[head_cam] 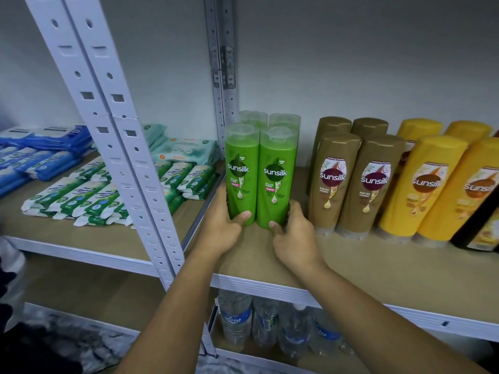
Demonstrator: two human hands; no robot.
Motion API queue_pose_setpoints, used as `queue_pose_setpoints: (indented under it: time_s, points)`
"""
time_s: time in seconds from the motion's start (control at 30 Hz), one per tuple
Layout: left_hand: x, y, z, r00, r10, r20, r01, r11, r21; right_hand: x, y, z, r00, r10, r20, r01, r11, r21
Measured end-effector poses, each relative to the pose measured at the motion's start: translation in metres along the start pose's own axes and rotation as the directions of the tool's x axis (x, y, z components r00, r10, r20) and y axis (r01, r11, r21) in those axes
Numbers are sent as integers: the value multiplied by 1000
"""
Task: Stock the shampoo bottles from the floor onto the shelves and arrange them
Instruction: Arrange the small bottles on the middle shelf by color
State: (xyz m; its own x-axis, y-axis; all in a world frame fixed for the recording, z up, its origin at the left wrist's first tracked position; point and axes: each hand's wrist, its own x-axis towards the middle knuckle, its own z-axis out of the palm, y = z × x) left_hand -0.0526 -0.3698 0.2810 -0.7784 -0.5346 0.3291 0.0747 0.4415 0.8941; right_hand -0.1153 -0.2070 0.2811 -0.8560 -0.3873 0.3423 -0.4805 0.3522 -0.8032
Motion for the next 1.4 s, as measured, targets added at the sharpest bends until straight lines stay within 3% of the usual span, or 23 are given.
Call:
queue_pose_setpoints:
  time_s: [0.8, 1.0, 1.17, 1.27, 1.4]
  points:
    - [1, -2, 1, 999, 32, 31, -33, 999, 37, 0, 4, 2, 1000, 3, 28, -2, 999, -39]
    - [-13, 7, -3, 997, 33, 66, -44, 984, 170, 0, 2, -1, 995, 30, 95, -22, 996, -82]
    - [-44, 20, -11, 990, -53, 131, -9, 900, 436, -18, 1, -21, 971, -2, 238, 60, 969, -240]
    - [-64, 26, -12, 982, -119, 150, 1, 786, 618, -37, 1, -37, 935, -44, 353, 174, 923, -344]
    - [-94, 38, -5, 986, -30, 166, -110, 630, 769, -57, -1, -59, 857, -72, 510, 345, 816, -464]
